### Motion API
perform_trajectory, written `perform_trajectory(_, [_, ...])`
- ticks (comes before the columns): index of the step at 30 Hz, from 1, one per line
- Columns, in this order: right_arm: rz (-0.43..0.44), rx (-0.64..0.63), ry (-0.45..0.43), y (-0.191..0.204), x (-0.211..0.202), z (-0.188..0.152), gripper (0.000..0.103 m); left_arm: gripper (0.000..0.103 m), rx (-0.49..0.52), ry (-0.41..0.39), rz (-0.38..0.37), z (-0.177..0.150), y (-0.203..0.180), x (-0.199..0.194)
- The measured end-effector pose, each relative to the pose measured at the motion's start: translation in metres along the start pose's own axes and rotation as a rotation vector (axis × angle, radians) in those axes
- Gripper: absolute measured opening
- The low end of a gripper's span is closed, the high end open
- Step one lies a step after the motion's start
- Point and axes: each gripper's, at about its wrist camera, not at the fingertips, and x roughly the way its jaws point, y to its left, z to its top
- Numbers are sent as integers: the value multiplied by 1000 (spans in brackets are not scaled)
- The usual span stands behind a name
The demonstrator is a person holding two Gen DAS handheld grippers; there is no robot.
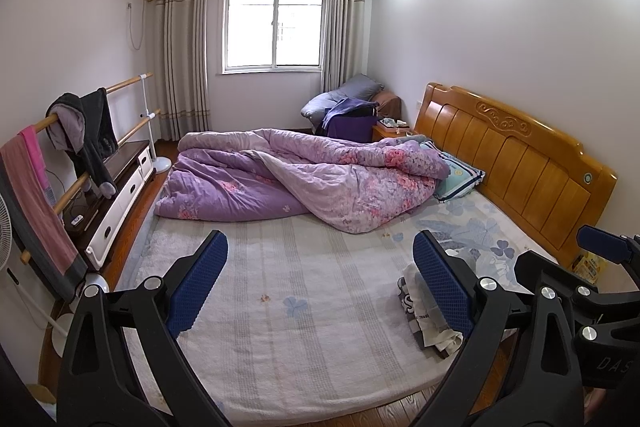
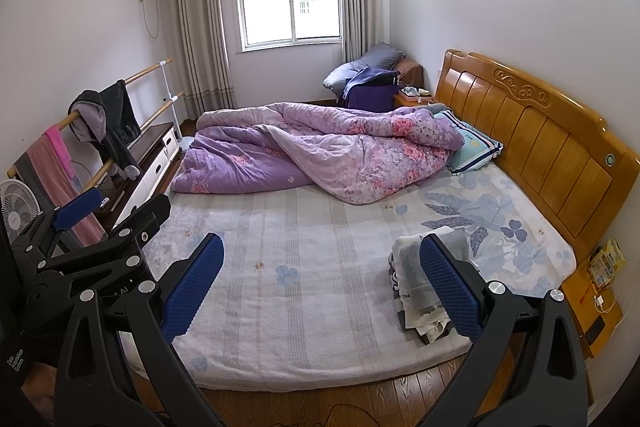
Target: Fold large clothes
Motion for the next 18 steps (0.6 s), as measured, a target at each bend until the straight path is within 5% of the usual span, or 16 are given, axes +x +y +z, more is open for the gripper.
perform_trajectory(18, [1, -1, 1, -4, 3, 6, 95, 94, 3, 2, -3, 1, 3, 1])
